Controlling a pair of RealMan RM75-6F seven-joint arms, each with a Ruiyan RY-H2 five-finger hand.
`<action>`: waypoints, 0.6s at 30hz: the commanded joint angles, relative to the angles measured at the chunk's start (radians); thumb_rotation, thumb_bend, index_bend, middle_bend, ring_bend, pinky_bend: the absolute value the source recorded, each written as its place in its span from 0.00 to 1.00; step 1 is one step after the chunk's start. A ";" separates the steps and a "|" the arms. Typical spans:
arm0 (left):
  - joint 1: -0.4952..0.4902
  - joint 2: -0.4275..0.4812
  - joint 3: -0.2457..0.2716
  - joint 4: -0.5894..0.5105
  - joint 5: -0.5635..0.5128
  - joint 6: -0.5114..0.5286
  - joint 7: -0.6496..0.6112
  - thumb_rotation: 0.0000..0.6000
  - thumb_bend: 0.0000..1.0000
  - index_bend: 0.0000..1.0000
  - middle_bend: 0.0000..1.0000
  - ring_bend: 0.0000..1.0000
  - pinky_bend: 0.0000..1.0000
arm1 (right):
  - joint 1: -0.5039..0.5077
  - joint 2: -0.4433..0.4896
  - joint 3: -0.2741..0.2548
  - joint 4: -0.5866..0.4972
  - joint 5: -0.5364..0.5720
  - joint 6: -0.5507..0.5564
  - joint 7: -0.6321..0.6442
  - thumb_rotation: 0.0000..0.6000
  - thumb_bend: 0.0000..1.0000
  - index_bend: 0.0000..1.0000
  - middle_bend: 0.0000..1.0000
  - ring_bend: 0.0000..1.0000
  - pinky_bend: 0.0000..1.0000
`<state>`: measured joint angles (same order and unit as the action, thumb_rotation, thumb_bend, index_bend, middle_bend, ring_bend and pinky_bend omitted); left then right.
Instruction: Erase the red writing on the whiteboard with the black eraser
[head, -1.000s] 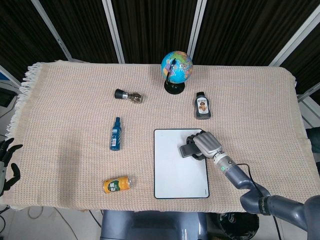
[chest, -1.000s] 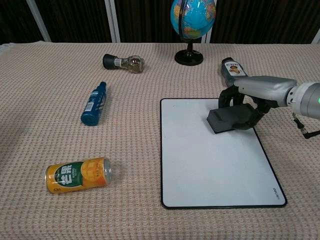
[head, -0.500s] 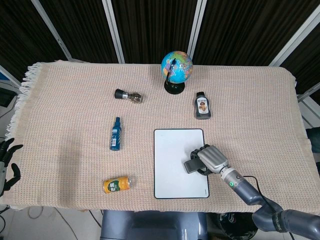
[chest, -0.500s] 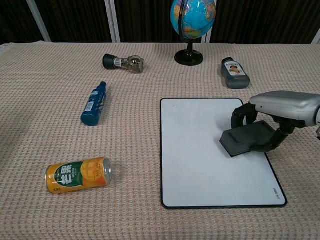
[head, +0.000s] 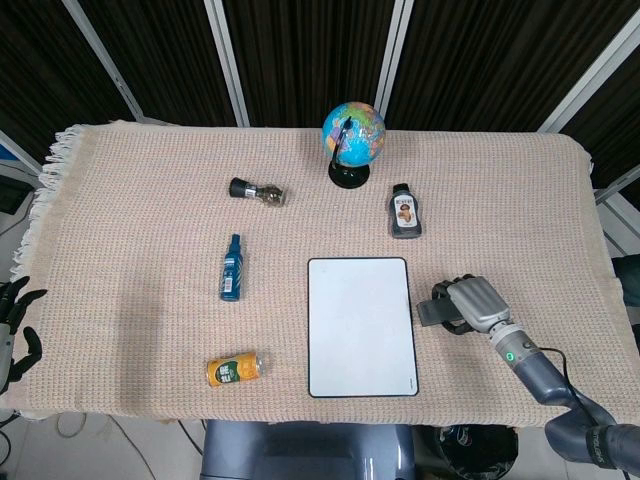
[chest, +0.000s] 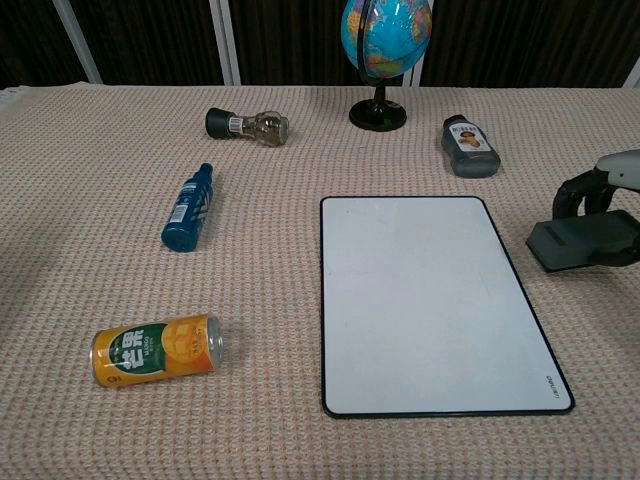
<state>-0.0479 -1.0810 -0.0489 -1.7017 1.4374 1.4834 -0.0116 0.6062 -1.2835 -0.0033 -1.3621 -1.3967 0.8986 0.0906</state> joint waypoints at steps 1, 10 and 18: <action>0.000 -0.001 0.000 0.000 -0.001 0.000 0.002 1.00 0.74 0.19 0.04 0.00 0.04 | -0.015 0.005 0.000 0.046 0.009 -0.005 0.028 1.00 0.39 0.48 0.45 0.42 0.33; 0.001 -0.003 0.000 -0.003 -0.001 0.002 0.009 1.00 0.74 0.19 0.04 0.00 0.04 | -0.038 -0.015 0.019 0.071 0.108 -0.044 -0.029 1.00 0.31 0.42 0.40 0.38 0.29; 0.002 -0.003 0.000 -0.002 -0.001 0.003 0.009 1.00 0.74 0.19 0.04 0.00 0.04 | -0.032 0.009 0.024 0.023 0.149 -0.098 -0.067 1.00 0.11 0.01 0.04 0.08 0.16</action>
<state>-0.0464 -1.0836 -0.0486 -1.7037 1.4368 1.4865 -0.0030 0.5726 -1.2823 0.0179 -1.3292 -1.2537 0.8073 0.0276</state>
